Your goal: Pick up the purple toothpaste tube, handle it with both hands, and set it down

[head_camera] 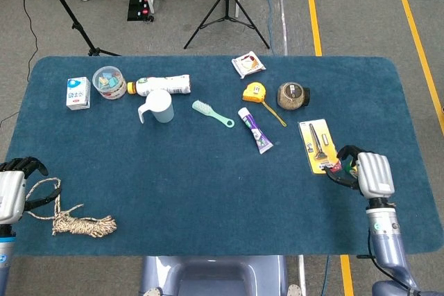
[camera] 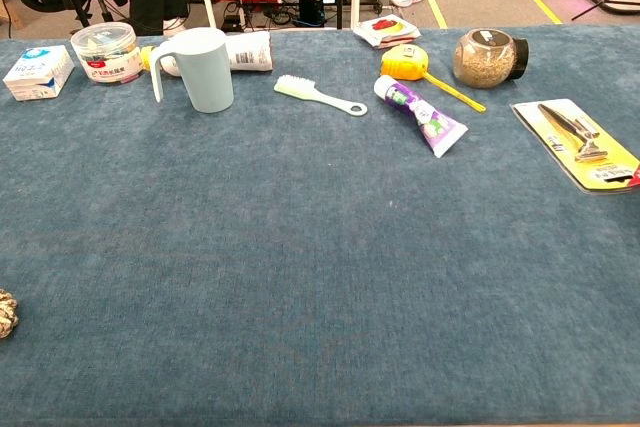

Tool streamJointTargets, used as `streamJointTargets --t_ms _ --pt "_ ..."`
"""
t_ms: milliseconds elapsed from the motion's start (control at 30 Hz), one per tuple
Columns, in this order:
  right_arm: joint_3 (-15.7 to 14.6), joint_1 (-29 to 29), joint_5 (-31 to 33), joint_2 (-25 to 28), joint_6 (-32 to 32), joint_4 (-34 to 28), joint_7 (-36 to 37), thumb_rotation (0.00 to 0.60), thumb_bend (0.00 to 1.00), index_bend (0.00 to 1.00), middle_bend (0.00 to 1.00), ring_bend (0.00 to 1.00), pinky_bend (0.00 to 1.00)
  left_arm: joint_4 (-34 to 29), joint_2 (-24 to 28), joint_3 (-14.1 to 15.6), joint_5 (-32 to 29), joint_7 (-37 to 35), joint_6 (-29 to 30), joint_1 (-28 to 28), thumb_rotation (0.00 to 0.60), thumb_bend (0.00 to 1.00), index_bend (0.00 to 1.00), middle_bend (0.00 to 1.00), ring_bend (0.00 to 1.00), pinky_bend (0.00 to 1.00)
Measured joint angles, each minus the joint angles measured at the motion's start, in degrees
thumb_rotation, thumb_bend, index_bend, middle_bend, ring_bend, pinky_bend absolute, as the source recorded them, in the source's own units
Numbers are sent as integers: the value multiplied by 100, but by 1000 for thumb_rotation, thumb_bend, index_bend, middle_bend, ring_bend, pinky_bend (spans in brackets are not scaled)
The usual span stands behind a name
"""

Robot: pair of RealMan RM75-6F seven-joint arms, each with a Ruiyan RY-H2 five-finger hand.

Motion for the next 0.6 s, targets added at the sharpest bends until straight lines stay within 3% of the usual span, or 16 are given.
streamJointTargets --t_ms 267,600 --pt "-251 -717 -238 260 524 -263 41 306 322 485 509 585 527 204 -168 227 356 42 360 458 529 93 540 475 377 406" --pt "-392 -1505 -586 522 1200 -542 122 308 323 473 508 585 515 -179 169 537 499 58 238 754 535 93 485 400 307 393"
